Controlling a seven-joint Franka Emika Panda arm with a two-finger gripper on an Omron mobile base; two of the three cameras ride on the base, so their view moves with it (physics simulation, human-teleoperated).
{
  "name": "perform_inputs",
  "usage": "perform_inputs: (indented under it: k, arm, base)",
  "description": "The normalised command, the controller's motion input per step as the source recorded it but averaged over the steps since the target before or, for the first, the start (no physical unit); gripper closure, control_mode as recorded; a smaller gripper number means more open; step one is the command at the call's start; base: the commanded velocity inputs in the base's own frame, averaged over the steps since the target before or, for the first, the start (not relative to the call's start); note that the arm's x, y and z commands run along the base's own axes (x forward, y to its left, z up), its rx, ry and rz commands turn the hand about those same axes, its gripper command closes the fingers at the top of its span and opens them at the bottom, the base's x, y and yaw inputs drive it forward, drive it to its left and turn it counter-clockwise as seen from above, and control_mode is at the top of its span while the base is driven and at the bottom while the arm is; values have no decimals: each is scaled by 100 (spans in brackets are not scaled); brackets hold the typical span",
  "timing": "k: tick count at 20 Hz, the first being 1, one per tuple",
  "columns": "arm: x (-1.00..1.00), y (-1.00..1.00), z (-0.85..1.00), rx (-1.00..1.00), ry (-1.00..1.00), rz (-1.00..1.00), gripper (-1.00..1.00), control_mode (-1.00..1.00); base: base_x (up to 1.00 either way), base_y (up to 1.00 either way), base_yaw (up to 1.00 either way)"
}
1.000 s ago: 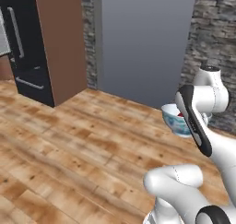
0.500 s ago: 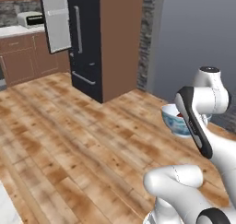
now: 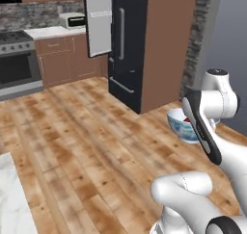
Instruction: Pick the chicken drumstick and bell pepper from their plates and place them in the bowl. Then put the bowl in the fridge.
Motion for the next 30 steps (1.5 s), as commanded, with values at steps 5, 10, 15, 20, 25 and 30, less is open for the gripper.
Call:
perform_inputs:
  k: [5, 10, 15, 20, 25, 30]
  arm:
    - [0, 0, 0, 0, 0, 0, 100, 100]
    - [0, 0, 0, 0, 0, 0, 100, 100]
    - [0, 0, 0, 0, 0, 0, 100, 100]
    - [0, 0, 0, 0, 0, 0, 100, 100]
    - [0, 0, 0, 0, 0, 0, 100, 100]
    - [0, 0, 0, 0, 0, 0, 100, 100]
  base:
    - [90, 0, 25]
    - [93, 0, 21]
    - [94, 0, 20]
    - [94, 0, 20]
    - [94, 0, 19]
    - [94, 0, 11]
